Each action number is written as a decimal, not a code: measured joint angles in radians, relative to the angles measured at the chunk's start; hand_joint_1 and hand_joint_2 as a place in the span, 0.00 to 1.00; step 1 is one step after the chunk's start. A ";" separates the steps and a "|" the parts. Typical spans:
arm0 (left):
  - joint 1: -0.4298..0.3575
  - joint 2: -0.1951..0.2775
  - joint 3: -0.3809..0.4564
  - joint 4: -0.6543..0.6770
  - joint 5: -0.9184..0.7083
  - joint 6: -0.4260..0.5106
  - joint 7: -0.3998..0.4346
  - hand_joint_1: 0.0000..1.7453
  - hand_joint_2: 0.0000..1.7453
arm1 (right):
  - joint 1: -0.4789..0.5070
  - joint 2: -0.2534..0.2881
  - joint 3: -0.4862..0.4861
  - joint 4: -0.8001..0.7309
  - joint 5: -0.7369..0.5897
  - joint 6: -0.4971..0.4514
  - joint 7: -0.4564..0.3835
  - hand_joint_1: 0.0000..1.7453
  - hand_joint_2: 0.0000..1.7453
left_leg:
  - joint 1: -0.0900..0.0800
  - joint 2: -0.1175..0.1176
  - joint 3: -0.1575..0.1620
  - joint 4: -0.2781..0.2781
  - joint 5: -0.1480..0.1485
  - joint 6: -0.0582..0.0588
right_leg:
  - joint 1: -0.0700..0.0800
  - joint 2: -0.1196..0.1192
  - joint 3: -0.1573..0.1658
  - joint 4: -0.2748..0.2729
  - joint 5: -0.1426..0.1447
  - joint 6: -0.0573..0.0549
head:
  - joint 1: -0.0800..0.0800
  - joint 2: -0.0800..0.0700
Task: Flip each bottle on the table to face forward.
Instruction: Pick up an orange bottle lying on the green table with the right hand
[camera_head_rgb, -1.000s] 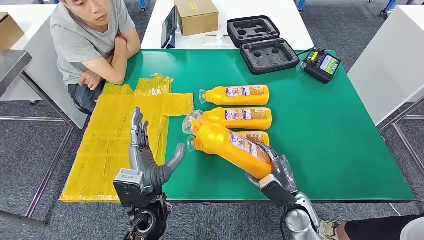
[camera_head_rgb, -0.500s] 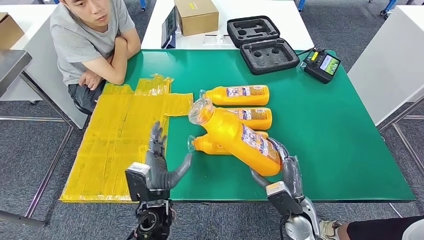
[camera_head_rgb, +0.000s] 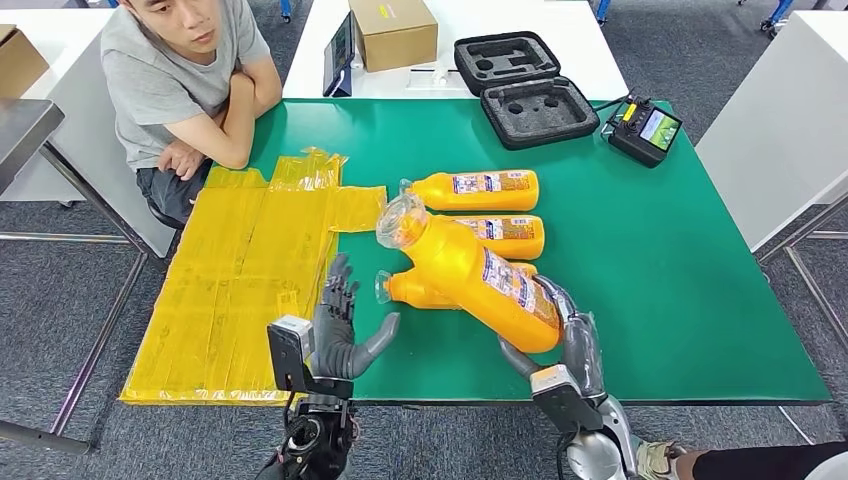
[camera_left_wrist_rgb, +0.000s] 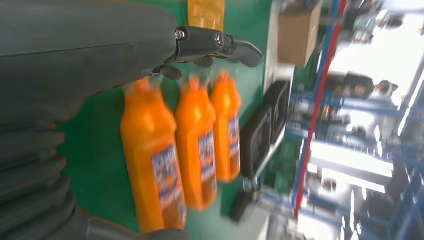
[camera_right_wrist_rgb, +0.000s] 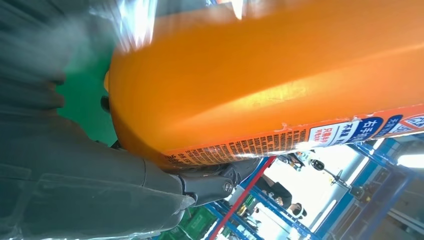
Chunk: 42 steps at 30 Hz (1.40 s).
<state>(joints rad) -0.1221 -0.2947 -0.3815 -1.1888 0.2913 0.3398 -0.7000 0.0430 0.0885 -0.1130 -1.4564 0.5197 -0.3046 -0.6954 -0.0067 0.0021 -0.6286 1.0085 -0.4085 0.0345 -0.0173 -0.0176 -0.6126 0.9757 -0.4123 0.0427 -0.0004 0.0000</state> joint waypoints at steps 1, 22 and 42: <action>-0.006 0.000 -0.010 0.008 0.018 -0.021 0.003 0.00 1.00 | -0.002 0.000 0.000 0.003 -0.007 0.001 0.000 1.00 1.00 | 0.000 0.000 0.000 0.000 0.000 0.000 | 0.000 0.000 0.000 0.000 0.000 0.000 | 0.000 0.000; -0.056 0.028 -0.142 0.053 0.118 -0.204 0.075 0.00 1.00 | -0.093 -0.002 0.060 0.151 -0.077 0.082 0.000 1.00 1.00 | 0.000 0.000 0.000 0.000 0.000 0.000 | 0.000 0.000 0.000 0.000 0.000 0.000 | 0.000 0.000; -0.058 0.041 -0.155 0.039 0.070 -0.134 0.032 0.00 1.00 | -0.136 -0.013 0.107 0.245 -0.081 0.071 0.000 1.00 1.00 | 0.000 0.000 0.000 0.000 0.000 0.000 | 0.000 0.000 0.000 0.000 0.000 0.000 | 0.000 0.000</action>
<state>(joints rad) -0.1804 -0.2538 -0.5362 -1.1498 0.3616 0.2062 -0.6678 -0.0930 0.0760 -0.0065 -1.2111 0.4392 -0.2338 -0.6958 -0.0066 0.0021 -0.6290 1.0085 -0.4081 0.0344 -0.0171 -0.0178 -0.6126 0.9760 -0.4122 0.0427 -0.0006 0.0000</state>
